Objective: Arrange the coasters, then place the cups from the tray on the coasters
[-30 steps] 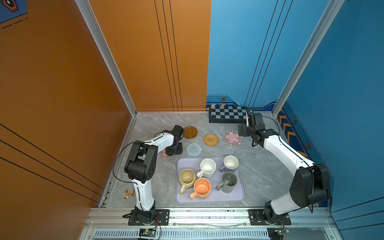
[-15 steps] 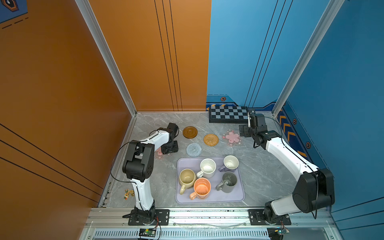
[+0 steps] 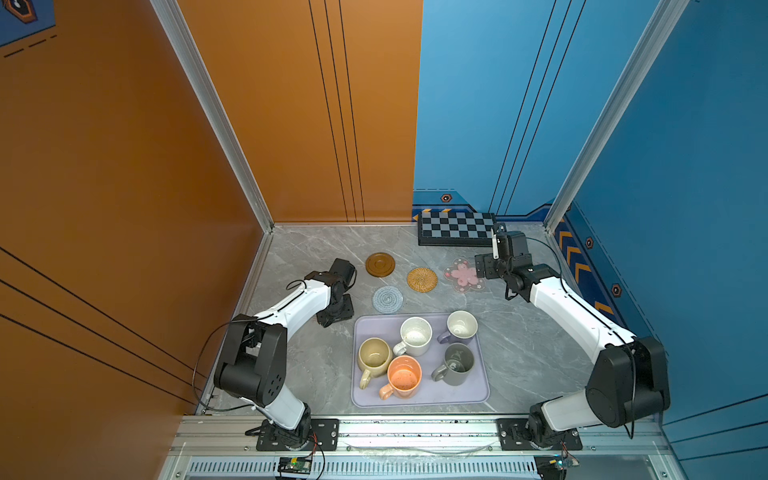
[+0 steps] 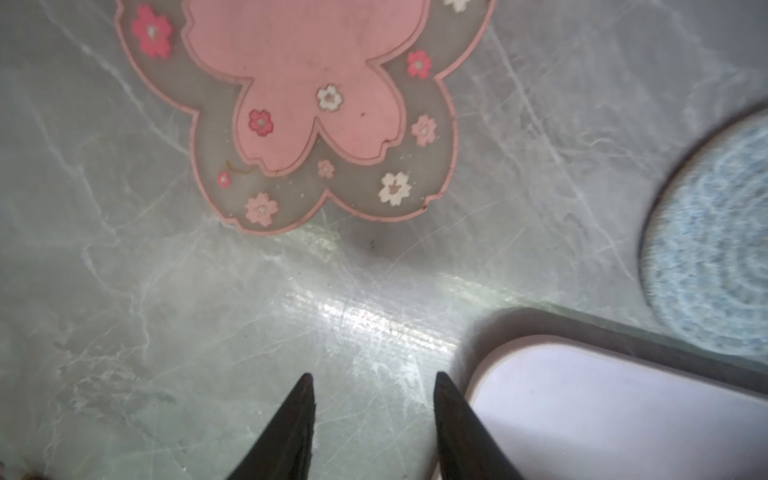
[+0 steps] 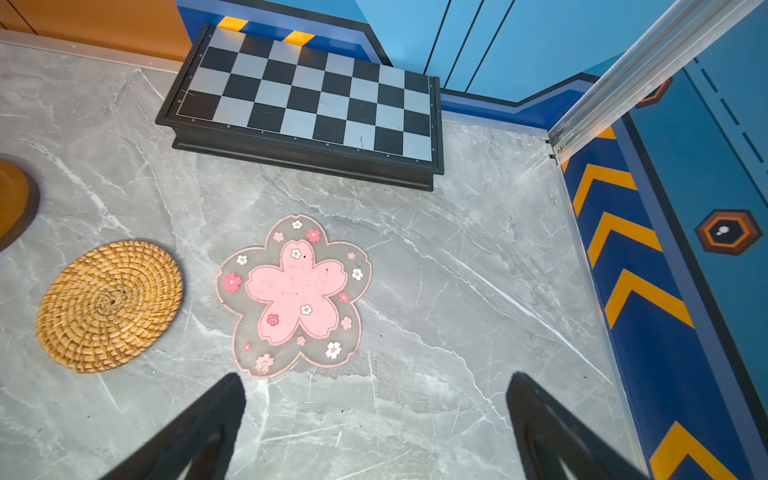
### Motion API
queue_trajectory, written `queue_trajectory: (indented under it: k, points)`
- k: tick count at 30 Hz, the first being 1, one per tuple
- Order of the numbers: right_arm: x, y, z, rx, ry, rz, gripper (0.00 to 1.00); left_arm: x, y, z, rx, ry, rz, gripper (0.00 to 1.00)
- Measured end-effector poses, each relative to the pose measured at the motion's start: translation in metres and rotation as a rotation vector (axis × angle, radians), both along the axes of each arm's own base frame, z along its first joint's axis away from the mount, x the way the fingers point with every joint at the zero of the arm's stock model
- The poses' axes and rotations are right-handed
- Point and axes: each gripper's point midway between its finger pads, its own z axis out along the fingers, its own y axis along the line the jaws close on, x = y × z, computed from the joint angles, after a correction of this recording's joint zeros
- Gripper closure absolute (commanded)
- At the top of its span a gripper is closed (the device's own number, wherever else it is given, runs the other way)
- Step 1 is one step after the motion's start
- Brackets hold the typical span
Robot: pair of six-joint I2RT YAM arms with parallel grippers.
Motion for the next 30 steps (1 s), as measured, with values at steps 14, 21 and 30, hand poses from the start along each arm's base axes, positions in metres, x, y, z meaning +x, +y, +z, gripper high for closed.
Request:
queue_trajectory:
  k: [14,21,30]
  points:
    - [-0.026,-0.004,0.008,0.013,-0.031,0.006,0.00,-0.010,0.045,-0.016,0.075,0.041,0.171,0.53]
    - [-0.030,-0.006,0.012,0.013,-0.043,0.002,0.00,-0.005,0.058,-0.019,0.074,0.043,0.209,0.52]
    - [-0.030,-0.006,0.012,0.013,-0.043,0.002,0.00,0.015,0.065,-0.026,0.043,0.066,0.178,0.44]
